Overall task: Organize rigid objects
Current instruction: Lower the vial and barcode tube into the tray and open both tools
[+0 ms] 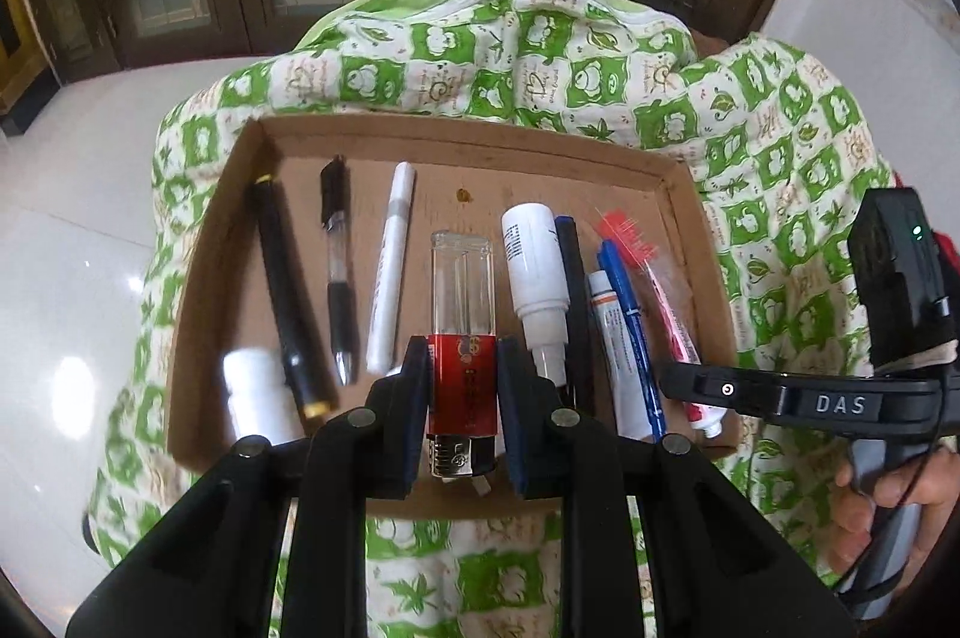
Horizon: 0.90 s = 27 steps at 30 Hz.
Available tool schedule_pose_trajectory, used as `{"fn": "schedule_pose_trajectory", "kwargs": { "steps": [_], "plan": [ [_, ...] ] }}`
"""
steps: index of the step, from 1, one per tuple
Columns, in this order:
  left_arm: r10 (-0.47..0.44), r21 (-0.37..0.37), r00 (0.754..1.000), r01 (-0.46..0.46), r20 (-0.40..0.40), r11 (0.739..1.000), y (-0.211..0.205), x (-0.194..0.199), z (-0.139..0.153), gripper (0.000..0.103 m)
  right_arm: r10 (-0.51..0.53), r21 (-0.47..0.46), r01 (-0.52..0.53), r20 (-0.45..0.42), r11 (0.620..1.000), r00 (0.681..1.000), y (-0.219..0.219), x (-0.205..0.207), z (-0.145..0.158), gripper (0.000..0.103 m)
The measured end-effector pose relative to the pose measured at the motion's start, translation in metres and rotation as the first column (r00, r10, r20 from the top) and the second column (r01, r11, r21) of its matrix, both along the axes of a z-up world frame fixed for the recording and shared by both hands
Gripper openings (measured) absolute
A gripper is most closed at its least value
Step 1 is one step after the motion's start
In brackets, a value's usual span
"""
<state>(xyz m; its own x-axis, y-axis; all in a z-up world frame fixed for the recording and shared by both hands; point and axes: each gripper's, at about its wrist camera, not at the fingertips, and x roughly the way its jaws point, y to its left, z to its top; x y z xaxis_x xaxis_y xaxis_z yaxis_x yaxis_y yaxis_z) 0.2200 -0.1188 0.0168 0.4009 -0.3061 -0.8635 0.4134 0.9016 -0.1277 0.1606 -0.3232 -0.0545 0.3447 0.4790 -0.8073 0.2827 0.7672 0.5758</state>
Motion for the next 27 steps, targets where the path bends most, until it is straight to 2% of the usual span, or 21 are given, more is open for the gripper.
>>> {"fn": "schedule_pose_trajectory", "kwargs": {
  "steps": [9, 27],
  "plan": [
    [-0.039, 0.025, 0.999, 0.039, 0.001, 0.999, -0.016, 0.010, -0.008, 0.019, -0.005, -0.017, 0.005, -0.002, 1.000, 1.000, 0.001, 0.011, -0.001, 0.029],
    [-0.048, 0.076, 0.998, 0.051, -0.045, 0.996, -0.036, 0.054, -0.031, 0.019, -0.016, -0.012, 0.016, -0.001, 1.000, 1.000, 0.000, 0.012, -0.001, 0.029]
  ]
}}
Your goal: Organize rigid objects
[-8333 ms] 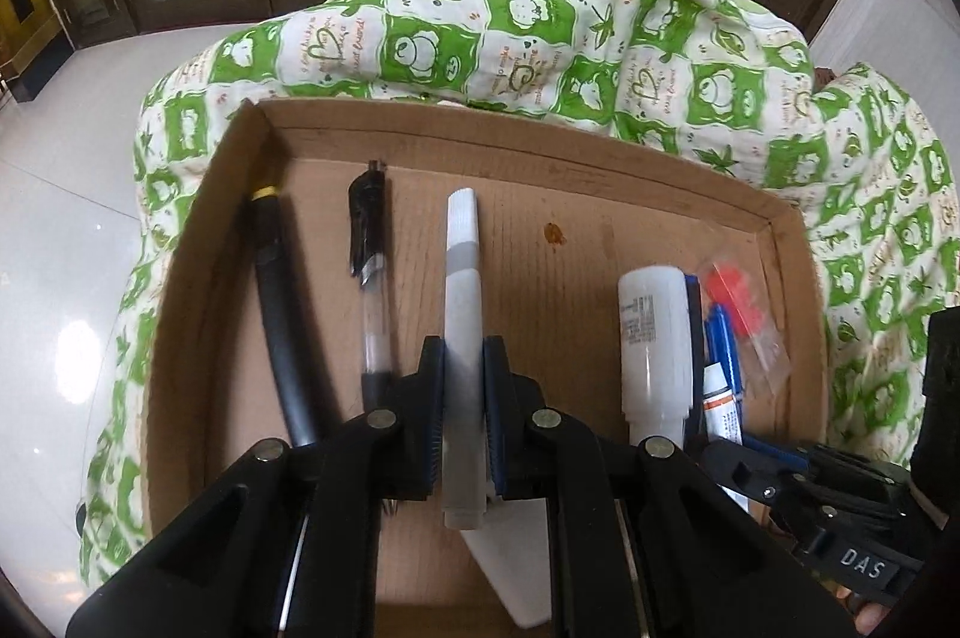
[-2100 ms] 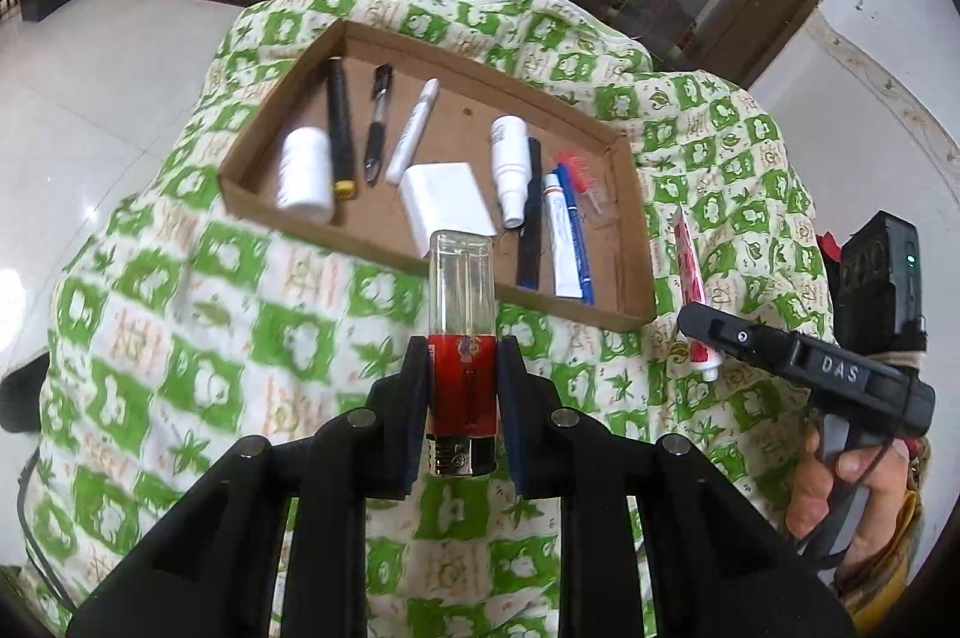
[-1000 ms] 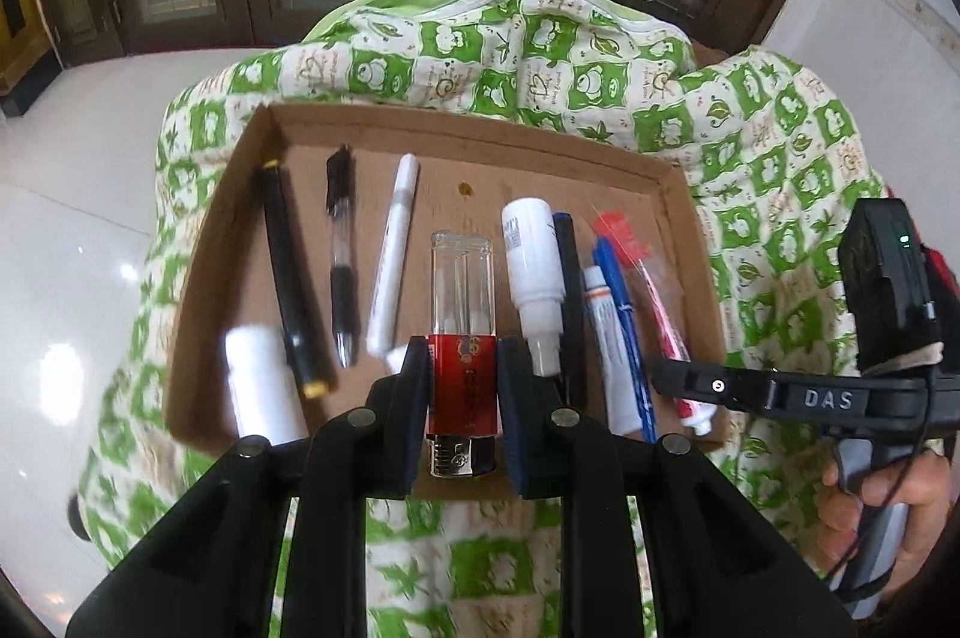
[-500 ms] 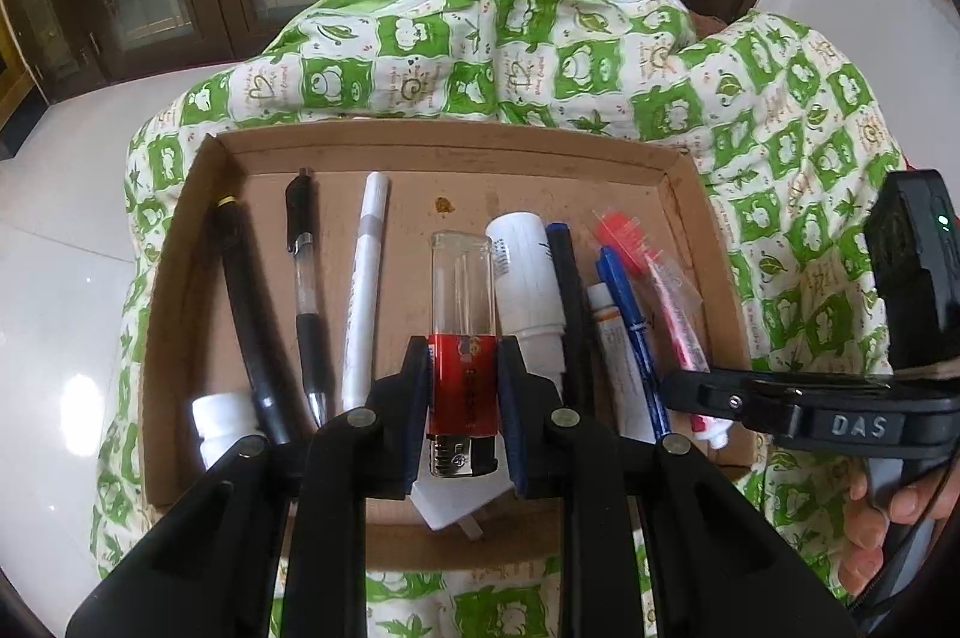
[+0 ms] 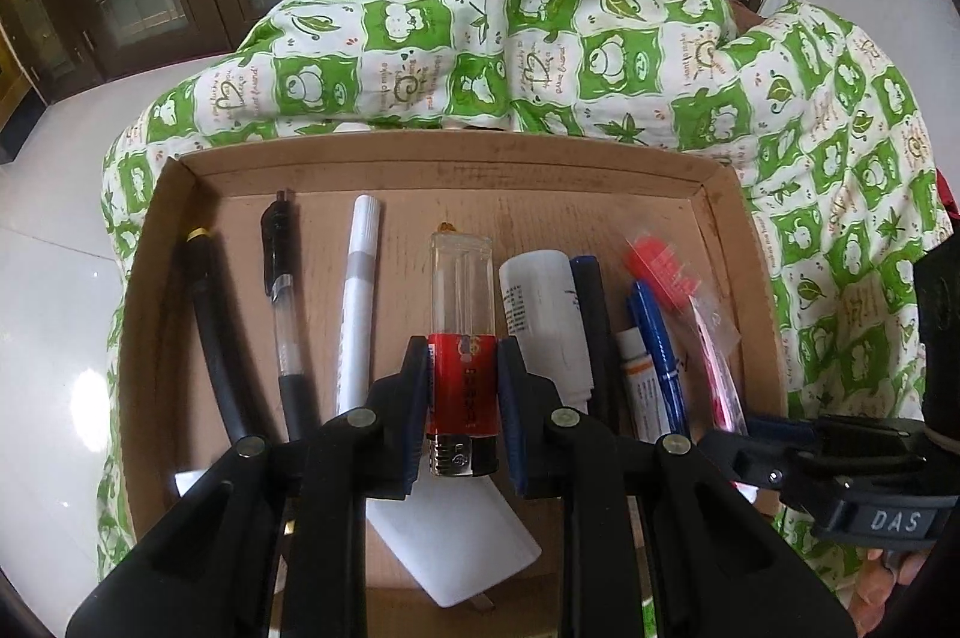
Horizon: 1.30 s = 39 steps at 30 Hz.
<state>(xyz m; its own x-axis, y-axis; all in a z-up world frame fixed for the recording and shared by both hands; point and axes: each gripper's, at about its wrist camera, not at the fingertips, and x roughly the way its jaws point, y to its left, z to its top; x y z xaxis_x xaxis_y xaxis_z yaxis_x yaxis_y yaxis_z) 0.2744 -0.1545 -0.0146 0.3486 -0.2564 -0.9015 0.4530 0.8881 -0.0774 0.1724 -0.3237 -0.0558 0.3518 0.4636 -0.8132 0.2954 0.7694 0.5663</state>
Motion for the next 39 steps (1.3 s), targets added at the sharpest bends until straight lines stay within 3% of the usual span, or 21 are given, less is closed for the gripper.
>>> {"fn": "schedule_pose_trajectory", "kwargs": {
  "steps": [13, 20, 24, 25, 28, 32, 39],
  "plan": [
    [0.014, -0.006, 0.999, -0.015, -0.034, 1.000, -0.005, 0.010, -0.021, 0.019, 0.005, -0.007, -0.005, -0.004, 1.000, 1.000, 0.005, 0.010, -0.005, 0.029],
    [0.024, -0.002, 0.999, -0.025, -0.034, 1.000, -0.002, 0.016, -0.024, 0.019, 0.055, 0.048, -0.057, 0.030, 0.997, 0.998, 0.017, 0.015, -0.005, 0.029],
    [0.026, 0.006, 0.999, -0.026, -0.030, 1.000, -0.001, 0.024, -0.023, 0.019, 0.033, 0.084, -0.036, 0.033, 0.996, 0.999, 0.010, 0.015, -0.006, 0.029],
    [0.027, 0.006, 0.999, -0.027, -0.029, 1.000, -0.001, 0.024, -0.023, 0.019, 0.035, 0.045, -0.037, 0.031, 0.998, 0.999, 0.011, 0.014, -0.004, 0.029],
    [0.033, 0.000, 0.999, -0.033, -0.028, 0.999, 0.001, 0.024, -0.021, 0.019, 0.066, -0.225, -0.058, 0.030, 0.973, 0.997, 0.019, 0.012, 0.011, 0.029],
    [0.047, -0.001, 0.999, -0.048, -0.021, 0.999, 0.005, 0.015, -0.017, 0.019, 0.111, -0.379, -0.094, 0.022, 0.921, 0.994, 0.034, 0.010, 0.020, 0.029],
    [0.073, 0.012, 0.997, -0.073, 0.021, 0.997, 0.008, -0.008, -0.008, 0.019, 0.137, -0.418, -0.128, -0.008, 0.899, 0.991, 0.049, 0.005, 0.013, 0.029]
  ]
}}
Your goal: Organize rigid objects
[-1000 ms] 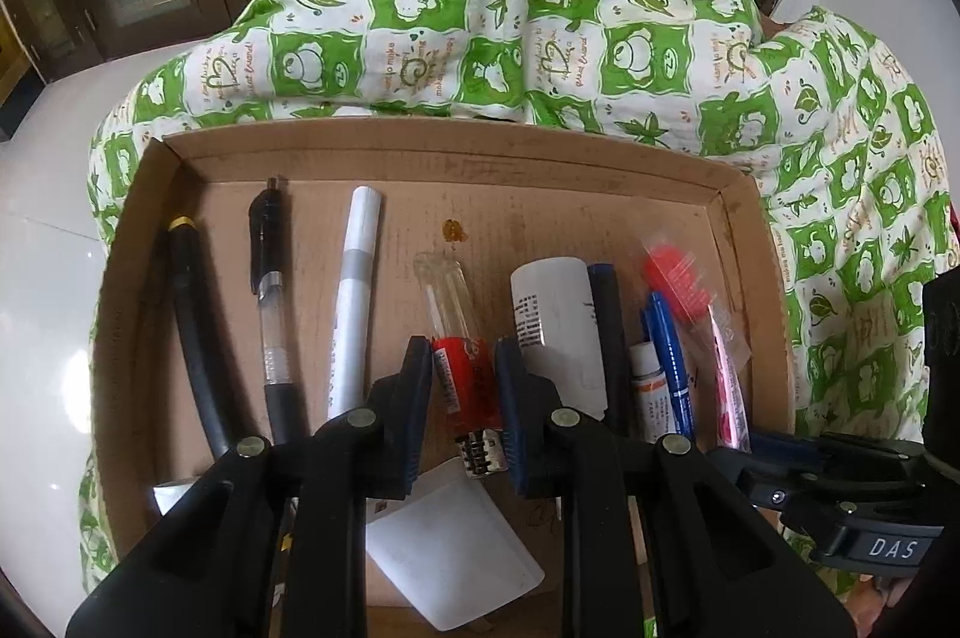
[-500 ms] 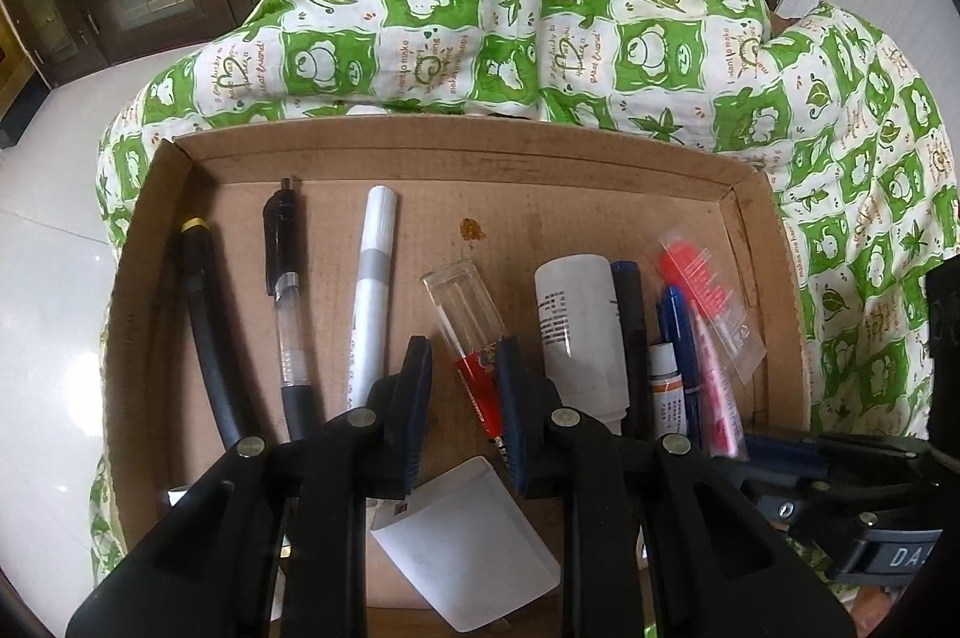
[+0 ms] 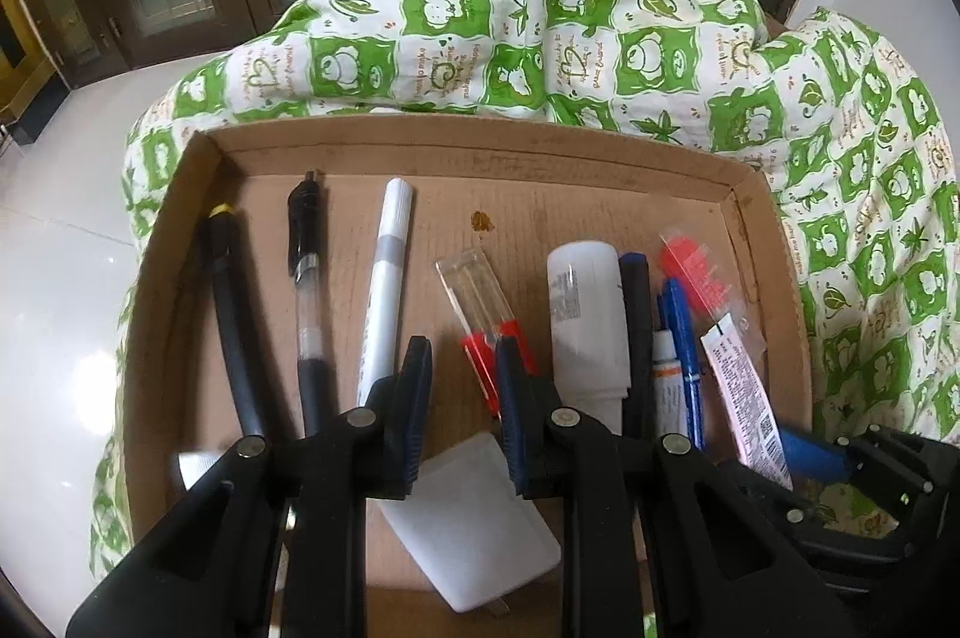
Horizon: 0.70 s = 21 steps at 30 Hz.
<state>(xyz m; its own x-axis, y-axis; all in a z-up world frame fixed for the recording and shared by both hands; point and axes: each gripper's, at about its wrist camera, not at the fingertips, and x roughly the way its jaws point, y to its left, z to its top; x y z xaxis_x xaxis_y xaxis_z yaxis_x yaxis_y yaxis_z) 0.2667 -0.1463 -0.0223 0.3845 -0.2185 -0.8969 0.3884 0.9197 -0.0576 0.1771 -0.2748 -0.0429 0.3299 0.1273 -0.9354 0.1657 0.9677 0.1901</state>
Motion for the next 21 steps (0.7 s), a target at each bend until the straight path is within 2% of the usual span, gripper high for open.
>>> {"fn": "schedule_pose_trajectory", "kwargs": {
  "steps": [5, 7, 8, 10, 11, 13, 14, 15, 19, 21],
  "plan": [
    [-0.001, 0.026, 0.999, 0.000, 0.043, 1.000, 0.004, -0.025, 0.014, 0.019, -0.013, 0.015, 0.012, 0.019, 1.000, 1.000, 0.003, -0.017, 0.002, 0.031],
    [-0.006, 0.030, 0.998, 0.004, 0.064, 1.000, 0.006, -0.040, 0.023, 0.019, -0.018, 0.024, 0.017, 0.035, 1.000, 0.999, 0.005, -0.022, 0.004, 0.036],
    [-0.008, 0.032, 0.998, 0.006, 0.069, 0.999, 0.007, -0.045, 0.026, 0.020, -0.024, 0.024, 0.023, 0.048, 0.999, 0.999, 0.006, -0.025, 0.006, 0.044],
    [-0.007, 0.040, 0.996, 0.003, 0.086, 0.999, 0.011, -0.061, 0.035, 0.022, -0.037, 0.050, 0.033, 0.077, 0.998, 0.996, 0.007, -0.033, 0.011, 0.046],
    [-0.004, 0.040, 0.996, 0.000, 0.093, 0.999, 0.013, -0.068, 0.039, 0.027, -0.041, 0.057, 0.036, 0.089, 0.998, 0.995, 0.008, -0.037, 0.013, 0.047],
    [0.008, 0.036, 0.994, -0.012, 0.111, 0.999, 0.019, -0.082, 0.047, 0.044, -0.049, 0.070, 0.041, 0.124, 0.997, 0.991, 0.008, -0.048, 0.017, 0.051],
    [0.018, 0.034, 0.992, -0.023, 0.122, 0.999, 0.024, -0.089, 0.051, 0.058, -0.053, 0.071, 0.043, 0.136, 0.997, 0.989, 0.007, -0.054, 0.019, 0.058],
    [0.028, 0.025, 0.991, -0.031, 0.131, 0.999, 0.030, -0.093, 0.055, 0.066, -0.058, 0.070, 0.048, 0.149, 0.996, 0.987, 0.008, -0.061, 0.020, 0.066],
    [0.059, 0.004, 0.989, -0.060, 0.138, 0.998, 0.045, -0.119, 0.068, 0.077, -0.071, 0.076, 0.059, 0.170, 0.995, 0.983, 0.006, -0.089, 0.022, 0.074],
    [0.071, 0.003, 0.986, -0.072, 0.149, 0.997, 0.052, -0.133, 0.073, 0.084, -0.071, 0.071, 0.060, 0.172, 0.996, 0.983, 0.008, -0.095, 0.021, 0.086]
  ]
}}
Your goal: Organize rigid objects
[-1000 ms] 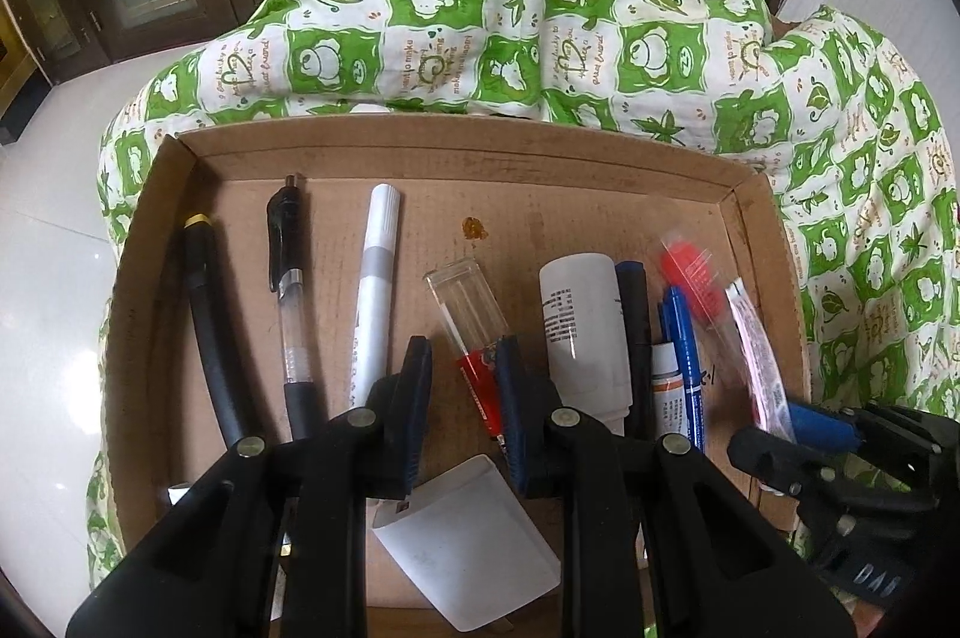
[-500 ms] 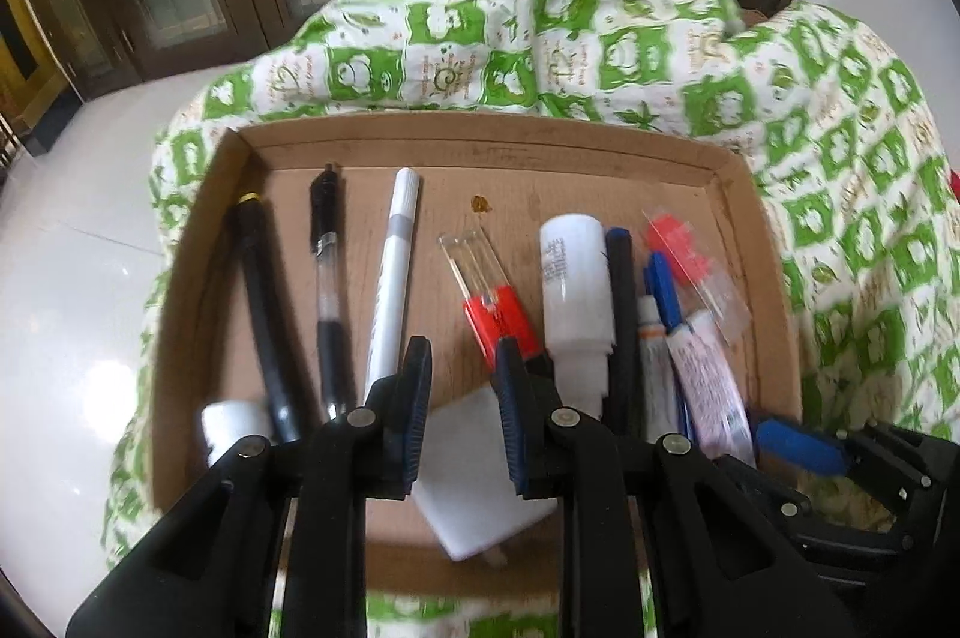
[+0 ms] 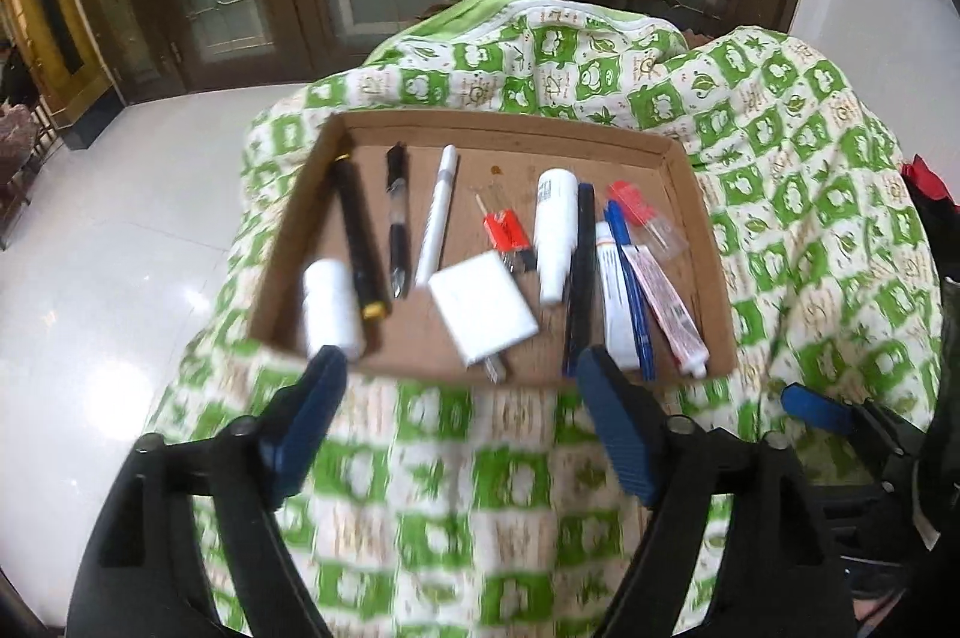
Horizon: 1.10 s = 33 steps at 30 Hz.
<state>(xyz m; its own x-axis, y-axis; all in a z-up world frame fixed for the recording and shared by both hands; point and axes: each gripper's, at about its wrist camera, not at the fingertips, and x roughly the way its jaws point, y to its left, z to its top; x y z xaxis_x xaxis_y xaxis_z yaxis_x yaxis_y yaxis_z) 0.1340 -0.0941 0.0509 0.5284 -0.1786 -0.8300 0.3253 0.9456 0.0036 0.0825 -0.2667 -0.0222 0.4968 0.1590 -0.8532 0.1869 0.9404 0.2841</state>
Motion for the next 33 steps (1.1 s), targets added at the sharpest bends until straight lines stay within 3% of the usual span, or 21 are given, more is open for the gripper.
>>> {"fn": "schedule_pose_trajectory", "kwargs": {
  "steps": [5, 11, 17, 25, 33],
  "plan": [
    [0.002, 0.016, 0.998, -0.003, 0.068, 1.000, 0.016, -0.040, 0.014, 0.084, 0.019, -0.065, -0.017, 0.029, 0.998, 0.999, 0.011, -0.016, 0.005, 0.101],
    [-0.004, 0.086, 0.990, -0.008, 0.138, 0.996, 0.024, -0.080, 0.026, 0.084, 0.033, -0.130, -0.021, 0.092, 0.991, 0.995, 0.022, -0.039, 0.020, 0.101],
    [0.014, 0.075, 0.988, -0.026, 0.157, 0.997, 0.028, -0.103, 0.034, 0.084, 0.024, -0.129, -0.006, 0.140, 0.992, 0.990, 0.022, -0.061, 0.032, 0.101],
    [-0.006, 0.030, 0.992, 0.002, 0.127, 1.000, 0.023, -0.115, 0.038, 0.084, 0.031, -0.113, -0.012, 0.163, 0.994, 0.986, 0.031, -0.086, 0.043, 0.101],
    [0.045, 0.013, 0.994, -0.047, 0.101, 0.999, 0.029, -0.115, 0.039, 0.084, 0.029, -0.116, -0.010, 0.161, 0.993, 0.986, 0.033, -0.091, 0.042, 0.101]
  ]
}}
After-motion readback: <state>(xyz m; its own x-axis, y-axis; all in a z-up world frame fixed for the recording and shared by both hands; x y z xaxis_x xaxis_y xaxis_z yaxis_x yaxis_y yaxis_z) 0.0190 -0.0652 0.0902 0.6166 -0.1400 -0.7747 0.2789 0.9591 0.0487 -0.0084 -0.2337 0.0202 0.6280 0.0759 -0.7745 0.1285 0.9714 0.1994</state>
